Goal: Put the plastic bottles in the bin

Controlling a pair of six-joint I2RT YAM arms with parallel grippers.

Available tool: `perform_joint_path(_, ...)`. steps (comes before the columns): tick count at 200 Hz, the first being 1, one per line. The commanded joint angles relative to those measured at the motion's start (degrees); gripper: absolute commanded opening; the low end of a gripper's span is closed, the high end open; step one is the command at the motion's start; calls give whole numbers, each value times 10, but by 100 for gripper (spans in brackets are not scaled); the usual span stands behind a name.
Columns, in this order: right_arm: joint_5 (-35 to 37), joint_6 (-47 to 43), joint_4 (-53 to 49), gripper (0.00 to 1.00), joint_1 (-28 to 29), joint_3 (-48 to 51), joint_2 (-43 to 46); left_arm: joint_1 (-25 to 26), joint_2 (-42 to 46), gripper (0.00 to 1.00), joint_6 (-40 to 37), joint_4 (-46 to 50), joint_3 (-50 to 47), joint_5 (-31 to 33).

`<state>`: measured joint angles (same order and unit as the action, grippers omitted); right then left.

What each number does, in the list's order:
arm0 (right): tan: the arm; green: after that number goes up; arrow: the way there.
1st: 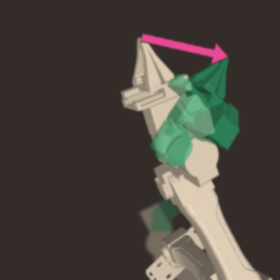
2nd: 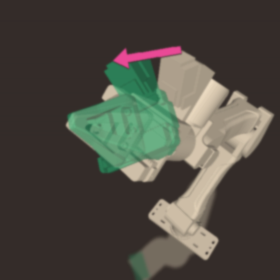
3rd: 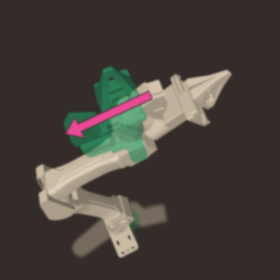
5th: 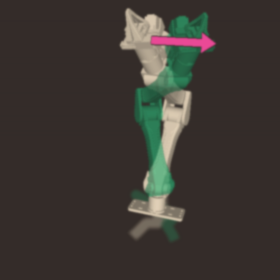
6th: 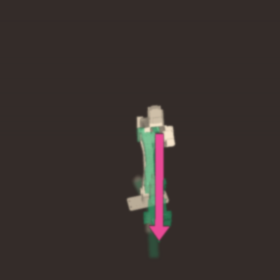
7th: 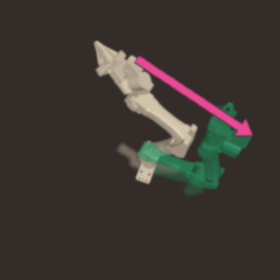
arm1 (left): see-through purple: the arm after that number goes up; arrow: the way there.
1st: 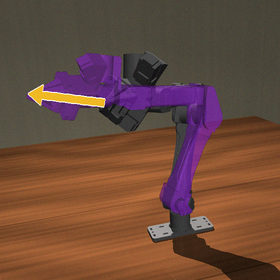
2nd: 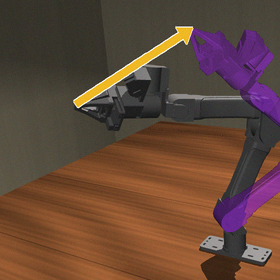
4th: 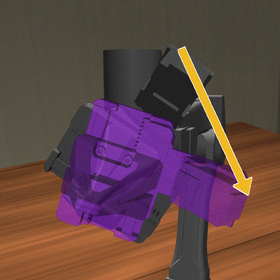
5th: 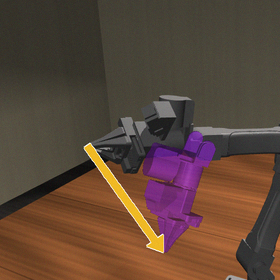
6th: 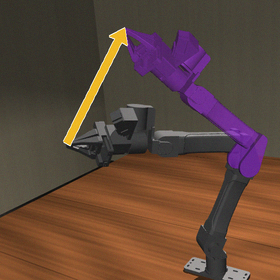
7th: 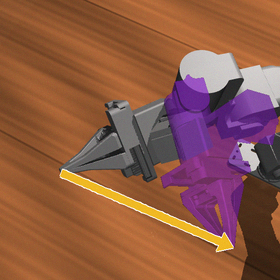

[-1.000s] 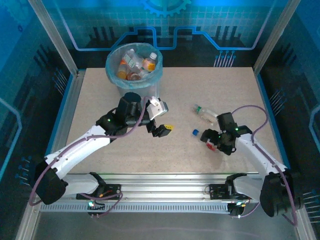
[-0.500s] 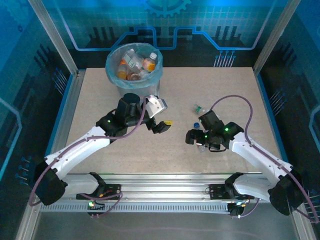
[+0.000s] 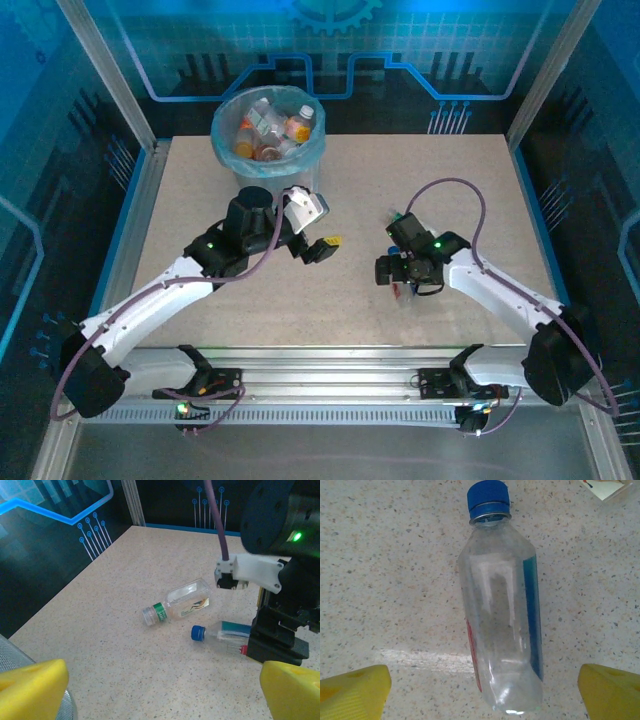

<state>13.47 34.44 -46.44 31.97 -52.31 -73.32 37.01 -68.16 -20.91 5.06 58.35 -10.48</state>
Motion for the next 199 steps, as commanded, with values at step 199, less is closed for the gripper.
perform_joint_path(199,-3,-43,28,53,5,59,-23,-189,-4,90,407,57,79,-87)
